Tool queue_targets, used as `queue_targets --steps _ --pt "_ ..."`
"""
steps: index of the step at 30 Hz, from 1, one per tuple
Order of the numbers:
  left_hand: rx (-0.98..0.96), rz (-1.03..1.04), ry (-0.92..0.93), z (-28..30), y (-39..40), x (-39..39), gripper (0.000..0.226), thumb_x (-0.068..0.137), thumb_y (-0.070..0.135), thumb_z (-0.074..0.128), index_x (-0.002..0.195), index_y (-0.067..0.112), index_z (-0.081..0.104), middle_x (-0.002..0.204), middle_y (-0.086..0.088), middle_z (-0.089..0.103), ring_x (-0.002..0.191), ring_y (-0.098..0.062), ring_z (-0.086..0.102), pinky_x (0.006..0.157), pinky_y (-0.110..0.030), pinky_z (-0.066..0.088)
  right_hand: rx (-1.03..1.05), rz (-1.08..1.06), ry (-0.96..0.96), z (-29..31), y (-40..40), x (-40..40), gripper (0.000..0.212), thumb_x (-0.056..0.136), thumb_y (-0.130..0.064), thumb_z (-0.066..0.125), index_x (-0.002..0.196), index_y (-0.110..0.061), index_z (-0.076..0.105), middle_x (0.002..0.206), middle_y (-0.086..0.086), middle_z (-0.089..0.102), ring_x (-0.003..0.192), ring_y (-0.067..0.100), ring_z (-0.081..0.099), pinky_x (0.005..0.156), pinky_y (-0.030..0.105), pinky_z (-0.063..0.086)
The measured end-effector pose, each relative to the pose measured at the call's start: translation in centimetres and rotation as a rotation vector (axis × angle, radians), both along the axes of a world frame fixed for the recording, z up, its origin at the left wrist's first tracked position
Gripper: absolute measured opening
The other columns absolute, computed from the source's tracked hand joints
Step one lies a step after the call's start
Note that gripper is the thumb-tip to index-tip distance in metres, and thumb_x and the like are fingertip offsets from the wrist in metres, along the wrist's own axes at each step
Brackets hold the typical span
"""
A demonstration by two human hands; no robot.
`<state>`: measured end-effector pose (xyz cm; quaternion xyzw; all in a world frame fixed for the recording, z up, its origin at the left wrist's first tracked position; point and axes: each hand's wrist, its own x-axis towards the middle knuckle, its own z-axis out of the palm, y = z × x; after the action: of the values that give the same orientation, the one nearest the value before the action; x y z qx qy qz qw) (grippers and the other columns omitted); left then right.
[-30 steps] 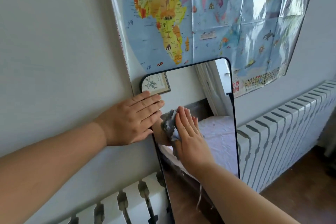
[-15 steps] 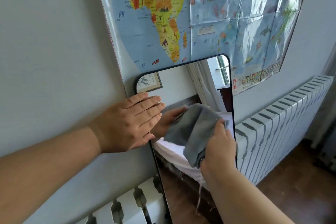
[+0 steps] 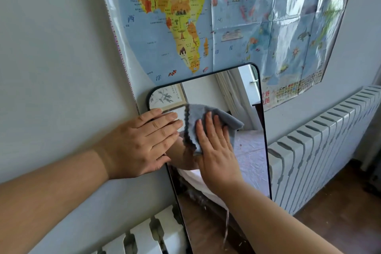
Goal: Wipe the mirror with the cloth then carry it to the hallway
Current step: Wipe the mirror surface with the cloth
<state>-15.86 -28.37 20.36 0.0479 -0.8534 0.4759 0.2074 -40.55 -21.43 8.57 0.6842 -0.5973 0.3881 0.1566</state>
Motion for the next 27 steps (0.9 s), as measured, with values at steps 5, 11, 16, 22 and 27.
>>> queue_targets --steps 5,11,16,22,27 --pt "0.015 -0.009 0.020 -0.2 0.1 -0.3 0.057 0.110 0.045 0.065 0.147 0.001 0.072 0.165 -0.023 0.060 0.157 -0.042 0.055 0.126 -0.063 0.047 0.022 -0.204 -0.438 0.0 -1.3 -3.0 0.068 0.113 -0.017 0.040 0.171 -0.017 0.004 0.179 0.003 -0.009 0.167 0.025 -0.015 0.135 0.056 0.002" --pt "0.016 0.001 0.033 -0.6 0.2 -0.8 0.060 0.111 0.048 0.064 0.148 0.002 0.071 0.168 -0.023 0.057 0.159 -0.042 0.051 0.129 -0.063 0.041 -0.007 0.014 0.019 -0.7 -0.1 -1.8 0.068 0.114 -0.040 0.026 0.174 -0.024 -0.003 0.182 0.001 -0.017 0.168 0.030 -0.011 0.135 0.052 -0.008" --pt "0.002 0.004 0.022 -0.2 0.3 -1.0 0.058 0.110 0.050 0.065 0.145 0.004 0.075 0.165 -0.020 0.060 0.156 -0.040 0.055 0.122 -0.064 0.049 -0.038 0.022 -0.070 -0.4 -0.5 -3.0 0.067 0.113 -0.033 0.037 0.173 -0.031 0.009 0.183 -0.002 -0.006 0.169 0.024 -0.009 0.136 0.050 -0.004" --pt "0.068 0.033 0.117 -1.1 1.0 -2.1 0.060 0.106 0.052 0.067 0.145 0.006 0.076 0.168 -0.018 0.058 0.158 -0.038 0.053 0.125 -0.061 0.043 0.028 -0.250 -0.736 1.2 -1.9 -7.4 0.062 0.116 -0.017 0.039 0.173 -0.016 0.015 0.183 0.008 0.000 0.167 0.020 -0.011 0.135 0.045 -0.004" --pt "0.103 0.054 0.150 -1.6 0.8 -2.5 0.056 0.108 0.054 0.066 0.138 0.009 0.080 0.167 -0.015 0.060 0.158 -0.037 0.054 0.123 -0.062 0.043 0.110 -0.114 -0.298 -1.7 0.1 -5.7 0.073 0.113 -0.027 0.034 0.172 -0.026 -0.009 0.180 0.002 -0.025 0.166 0.025 -0.022 0.133 0.045 -0.014"
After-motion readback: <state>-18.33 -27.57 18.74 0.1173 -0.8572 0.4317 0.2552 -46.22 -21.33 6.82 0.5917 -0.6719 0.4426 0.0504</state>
